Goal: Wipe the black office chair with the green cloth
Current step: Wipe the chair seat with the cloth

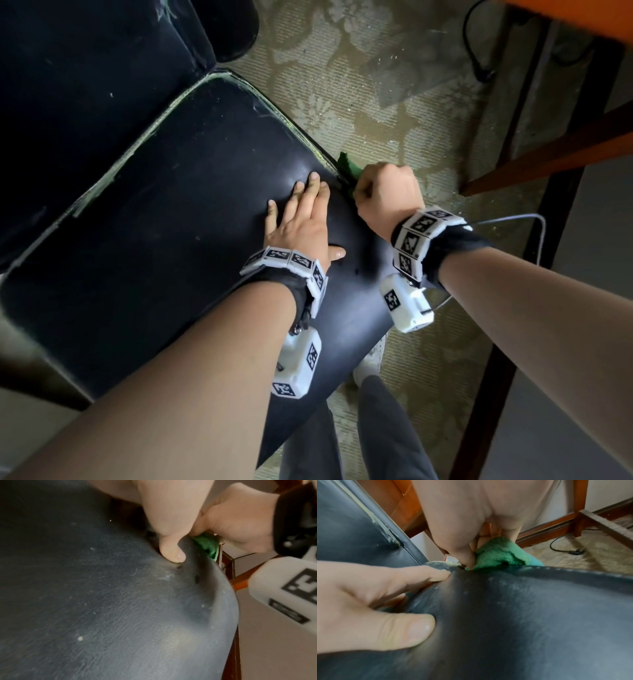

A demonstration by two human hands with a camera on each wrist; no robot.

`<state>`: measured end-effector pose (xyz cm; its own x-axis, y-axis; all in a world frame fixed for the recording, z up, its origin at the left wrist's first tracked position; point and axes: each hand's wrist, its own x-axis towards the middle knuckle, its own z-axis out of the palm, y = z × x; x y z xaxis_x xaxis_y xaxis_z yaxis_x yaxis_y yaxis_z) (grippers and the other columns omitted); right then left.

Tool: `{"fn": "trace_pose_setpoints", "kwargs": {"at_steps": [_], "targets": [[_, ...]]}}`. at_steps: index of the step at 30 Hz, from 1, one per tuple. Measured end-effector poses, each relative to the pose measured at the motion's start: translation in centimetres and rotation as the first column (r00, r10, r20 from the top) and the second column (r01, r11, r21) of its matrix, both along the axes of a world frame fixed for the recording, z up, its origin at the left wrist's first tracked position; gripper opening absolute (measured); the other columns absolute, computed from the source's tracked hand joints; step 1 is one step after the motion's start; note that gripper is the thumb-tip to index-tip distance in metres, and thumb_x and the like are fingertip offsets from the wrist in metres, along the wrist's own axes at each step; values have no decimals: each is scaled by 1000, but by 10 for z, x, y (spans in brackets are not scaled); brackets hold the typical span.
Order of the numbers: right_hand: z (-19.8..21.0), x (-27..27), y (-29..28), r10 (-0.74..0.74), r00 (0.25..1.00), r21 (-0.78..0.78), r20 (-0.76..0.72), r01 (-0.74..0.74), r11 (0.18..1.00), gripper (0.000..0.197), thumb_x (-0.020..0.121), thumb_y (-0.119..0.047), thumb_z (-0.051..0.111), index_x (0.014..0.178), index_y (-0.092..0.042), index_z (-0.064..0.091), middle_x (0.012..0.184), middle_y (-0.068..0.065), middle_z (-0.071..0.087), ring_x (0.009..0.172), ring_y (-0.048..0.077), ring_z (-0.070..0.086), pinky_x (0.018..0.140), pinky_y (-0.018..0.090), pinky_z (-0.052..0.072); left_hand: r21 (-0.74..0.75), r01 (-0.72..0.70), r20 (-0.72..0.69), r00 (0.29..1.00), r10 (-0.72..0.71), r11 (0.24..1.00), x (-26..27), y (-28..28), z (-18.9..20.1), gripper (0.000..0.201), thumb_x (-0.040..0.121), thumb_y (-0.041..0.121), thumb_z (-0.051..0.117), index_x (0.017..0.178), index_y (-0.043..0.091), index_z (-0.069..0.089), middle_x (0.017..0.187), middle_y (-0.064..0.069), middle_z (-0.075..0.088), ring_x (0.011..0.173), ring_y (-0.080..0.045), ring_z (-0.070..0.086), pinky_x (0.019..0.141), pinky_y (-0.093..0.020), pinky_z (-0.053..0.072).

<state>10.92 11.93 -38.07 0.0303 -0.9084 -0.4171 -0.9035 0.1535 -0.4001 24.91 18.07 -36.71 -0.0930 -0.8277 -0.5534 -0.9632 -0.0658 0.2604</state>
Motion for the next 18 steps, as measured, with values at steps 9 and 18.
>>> {"fn": "trace_pose_setpoints", "kwargs": {"at_steps": [9, 18], "targets": [[1, 24, -24, 31, 999, 1, -22, -31, 1000, 17, 79, -14, 58, 92, -12, 68, 96, 17, 65, 88, 37, 63, 76, 37, 55, -24, 2, 9, 1000, -1, 1000, -2, 6, -4, 104, 83, 48, 71, 159, 26, 2, 165, 16, -13, 153, -9, -8, 124, -47, -2], [6, -1, -8, 42, 999, 51, -5, -41, 998, 15, 76, -13, 55, 66, -24, 52, 81, 9, 67, 74, 33, 63, 71, 34, 56, -3, 22, -5, 1000, -22, 1000, -1, 5, 2, 105, 85, 46, 70, 159, 24, -1, 165, 14, -15, 153, -10, -9, 124, -49, -1]]}}
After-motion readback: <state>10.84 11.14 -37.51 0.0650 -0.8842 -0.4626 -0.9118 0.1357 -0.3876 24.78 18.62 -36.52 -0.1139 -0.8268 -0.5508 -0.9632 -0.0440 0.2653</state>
